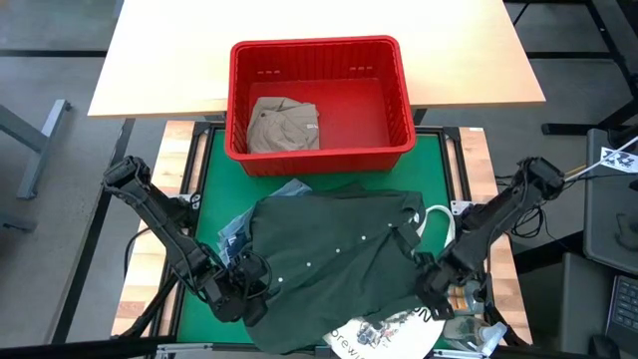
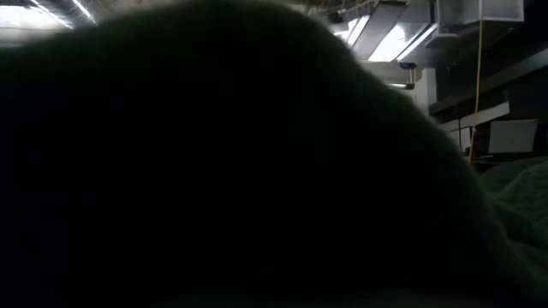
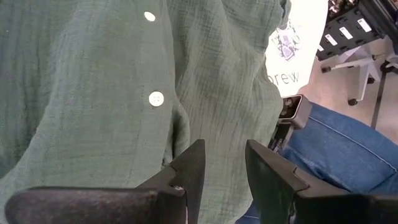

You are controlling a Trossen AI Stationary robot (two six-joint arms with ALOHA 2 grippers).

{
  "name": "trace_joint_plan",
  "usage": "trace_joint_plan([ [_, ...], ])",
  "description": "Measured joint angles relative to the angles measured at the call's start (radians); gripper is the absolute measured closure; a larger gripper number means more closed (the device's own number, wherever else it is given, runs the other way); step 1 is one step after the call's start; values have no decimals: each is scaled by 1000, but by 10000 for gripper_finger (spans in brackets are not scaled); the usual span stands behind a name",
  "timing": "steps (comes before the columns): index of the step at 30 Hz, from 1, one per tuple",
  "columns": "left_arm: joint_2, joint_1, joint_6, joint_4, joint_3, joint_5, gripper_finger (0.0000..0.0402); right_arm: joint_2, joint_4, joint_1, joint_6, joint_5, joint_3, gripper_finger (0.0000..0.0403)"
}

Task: Fold Laundry from Bin
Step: Fold the dark green polo shirt

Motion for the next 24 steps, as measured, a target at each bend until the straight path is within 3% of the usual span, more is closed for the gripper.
trace_joint_plan([
  [8,0,0,18,0,0,-2,292,113,19,74,-107,38,0,166],
  [24,2,0,53,15,0,-26,292,220,19,78,-122,41,1,177],
])
